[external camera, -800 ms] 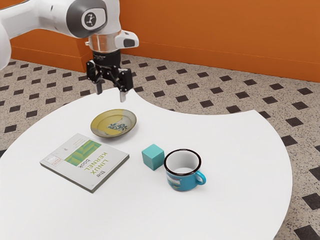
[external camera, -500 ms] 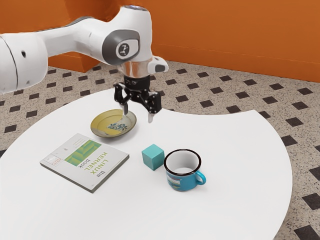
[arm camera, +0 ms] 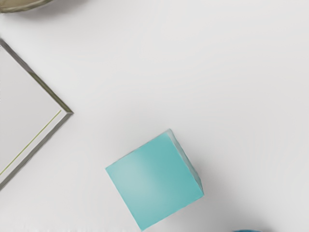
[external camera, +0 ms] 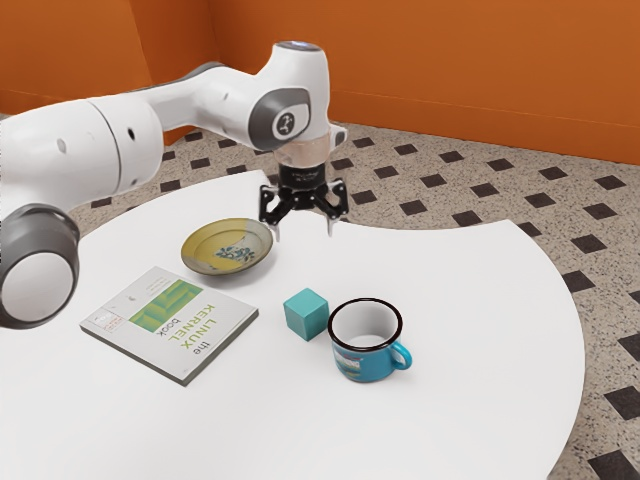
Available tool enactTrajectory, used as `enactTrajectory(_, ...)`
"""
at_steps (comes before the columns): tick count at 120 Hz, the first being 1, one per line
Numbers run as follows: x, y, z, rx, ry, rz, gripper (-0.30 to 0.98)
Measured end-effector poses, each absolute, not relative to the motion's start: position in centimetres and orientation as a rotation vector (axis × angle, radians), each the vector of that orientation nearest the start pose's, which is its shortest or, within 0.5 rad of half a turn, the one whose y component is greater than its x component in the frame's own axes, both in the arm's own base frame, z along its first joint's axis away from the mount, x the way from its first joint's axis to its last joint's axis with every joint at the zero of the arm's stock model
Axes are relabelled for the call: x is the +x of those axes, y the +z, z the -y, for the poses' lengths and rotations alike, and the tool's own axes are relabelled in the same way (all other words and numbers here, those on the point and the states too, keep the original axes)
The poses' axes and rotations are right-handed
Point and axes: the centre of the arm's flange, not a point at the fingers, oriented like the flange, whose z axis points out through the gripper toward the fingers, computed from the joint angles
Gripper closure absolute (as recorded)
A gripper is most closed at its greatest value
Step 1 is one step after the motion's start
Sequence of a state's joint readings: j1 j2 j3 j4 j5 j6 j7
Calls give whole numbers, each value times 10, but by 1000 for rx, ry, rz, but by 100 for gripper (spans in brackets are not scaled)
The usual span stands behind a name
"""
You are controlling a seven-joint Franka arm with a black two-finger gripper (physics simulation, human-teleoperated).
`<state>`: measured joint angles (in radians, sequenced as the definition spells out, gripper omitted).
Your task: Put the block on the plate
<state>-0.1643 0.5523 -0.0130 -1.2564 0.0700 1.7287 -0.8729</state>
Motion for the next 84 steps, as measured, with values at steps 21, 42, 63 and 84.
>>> enactTrajectory(21,699,411,110,-2760,79,1264,0)
enactTrajectory(42,695,402,106,-2666,79,1447,0)
enactTrajectory(63,695,394,109,-2594,49,1588,0)
enactTrajectory(84,694,386,110,-2526,36,1703,0)
